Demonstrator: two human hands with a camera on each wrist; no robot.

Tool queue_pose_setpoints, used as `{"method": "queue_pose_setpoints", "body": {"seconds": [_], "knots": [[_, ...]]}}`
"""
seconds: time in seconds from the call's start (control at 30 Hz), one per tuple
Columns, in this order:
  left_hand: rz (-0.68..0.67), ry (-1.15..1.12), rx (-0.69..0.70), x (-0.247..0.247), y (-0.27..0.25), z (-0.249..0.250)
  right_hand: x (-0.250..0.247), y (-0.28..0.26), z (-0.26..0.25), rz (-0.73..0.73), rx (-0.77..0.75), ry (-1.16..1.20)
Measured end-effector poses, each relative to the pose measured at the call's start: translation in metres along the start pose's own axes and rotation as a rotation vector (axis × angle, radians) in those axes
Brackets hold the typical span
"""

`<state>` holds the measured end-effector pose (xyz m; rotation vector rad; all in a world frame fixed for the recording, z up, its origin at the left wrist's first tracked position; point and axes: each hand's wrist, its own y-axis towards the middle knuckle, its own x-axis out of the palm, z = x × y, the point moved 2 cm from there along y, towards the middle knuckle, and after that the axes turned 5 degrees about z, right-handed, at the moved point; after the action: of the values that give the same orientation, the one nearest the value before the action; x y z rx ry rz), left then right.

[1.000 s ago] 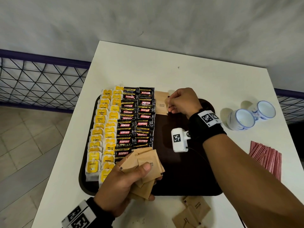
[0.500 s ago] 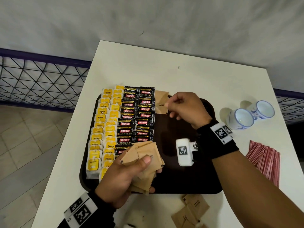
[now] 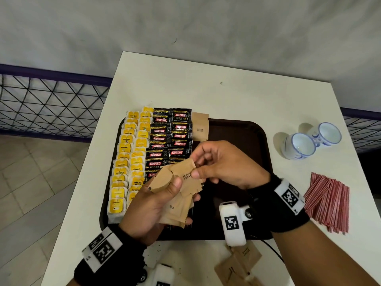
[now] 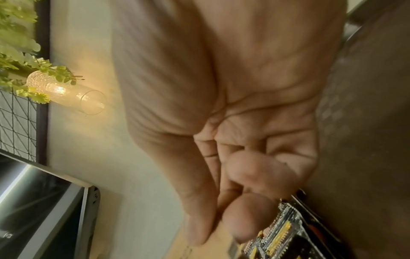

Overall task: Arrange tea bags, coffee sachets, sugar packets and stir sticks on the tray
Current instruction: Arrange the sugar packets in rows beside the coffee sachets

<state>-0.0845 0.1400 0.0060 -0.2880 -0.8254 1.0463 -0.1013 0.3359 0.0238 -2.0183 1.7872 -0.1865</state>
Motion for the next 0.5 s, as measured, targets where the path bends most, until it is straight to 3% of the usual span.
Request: {"method": "queue_pose_setpoints", "body": {"seconds": [0.23,0.4,0.5], "knots": [[0.006,-0.062,-0.035,-0.008,0.001,-0.002,-0.011,0.004,0.0,0.064,-0.011,0.04],[0.037,-0.068,-0.062,-0.015,-0.003,-0.001,-0.069,0.022,0.011,0.433,0.109,0.126],[0.044,-0.088,-0.076,-0.016,-0.005,-0.003,-0.074,0.04,0.027,0.459,0.229,0.068]]}}
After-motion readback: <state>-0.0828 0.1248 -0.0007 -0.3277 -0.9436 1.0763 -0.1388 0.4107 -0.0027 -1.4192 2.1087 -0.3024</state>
